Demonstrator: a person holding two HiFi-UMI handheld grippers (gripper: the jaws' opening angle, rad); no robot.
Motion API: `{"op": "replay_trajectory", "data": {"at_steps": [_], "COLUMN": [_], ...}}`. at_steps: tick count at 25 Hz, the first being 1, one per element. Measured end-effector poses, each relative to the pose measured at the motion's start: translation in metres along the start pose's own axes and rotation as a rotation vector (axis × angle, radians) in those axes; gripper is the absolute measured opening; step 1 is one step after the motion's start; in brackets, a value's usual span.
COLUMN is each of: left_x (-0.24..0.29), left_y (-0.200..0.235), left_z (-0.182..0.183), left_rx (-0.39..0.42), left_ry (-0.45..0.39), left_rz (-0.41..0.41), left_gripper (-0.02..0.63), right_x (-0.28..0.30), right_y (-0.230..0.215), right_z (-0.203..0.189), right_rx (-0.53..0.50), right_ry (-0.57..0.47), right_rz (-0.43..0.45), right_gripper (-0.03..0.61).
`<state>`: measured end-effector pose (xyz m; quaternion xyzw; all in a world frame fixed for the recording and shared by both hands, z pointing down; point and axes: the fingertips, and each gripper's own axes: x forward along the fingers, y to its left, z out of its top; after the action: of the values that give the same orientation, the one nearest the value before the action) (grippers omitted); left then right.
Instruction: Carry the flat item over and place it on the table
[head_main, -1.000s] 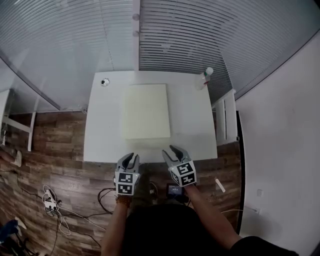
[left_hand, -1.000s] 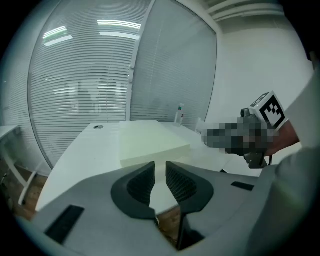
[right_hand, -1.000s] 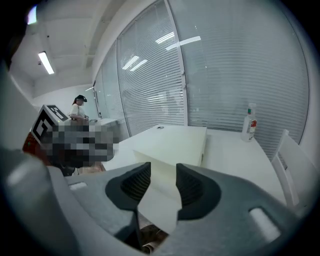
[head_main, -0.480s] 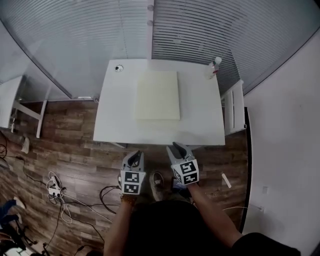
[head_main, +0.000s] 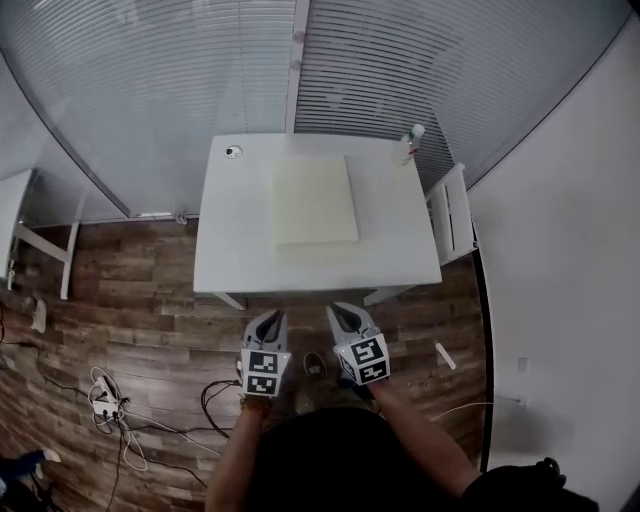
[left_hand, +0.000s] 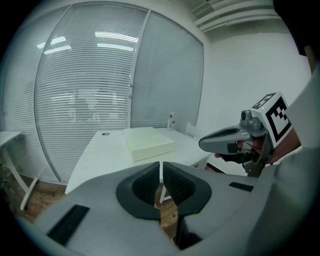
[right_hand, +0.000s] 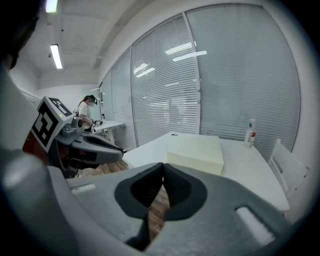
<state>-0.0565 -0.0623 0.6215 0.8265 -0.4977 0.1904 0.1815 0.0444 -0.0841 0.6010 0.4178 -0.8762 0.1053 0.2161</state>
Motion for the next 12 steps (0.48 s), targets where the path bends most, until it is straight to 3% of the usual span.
{"op": "replay_trajectory", "data": {"at_steps": [12], "left_x": [-0.036], "left_y": [0.001], "left_z": [-0.01], "left_rx": [0.029], "left_ry": [-0.069], "left_rz": [-0.098], "left_gripper": [0.029], "right_x": [-0.015], "right_y": [0.045], "right_z": [-0.007], "right_rx": [0.061], "right_ry": [-0.001], "right_rz": [-0.091], "right_gripper": [-0.002]}}
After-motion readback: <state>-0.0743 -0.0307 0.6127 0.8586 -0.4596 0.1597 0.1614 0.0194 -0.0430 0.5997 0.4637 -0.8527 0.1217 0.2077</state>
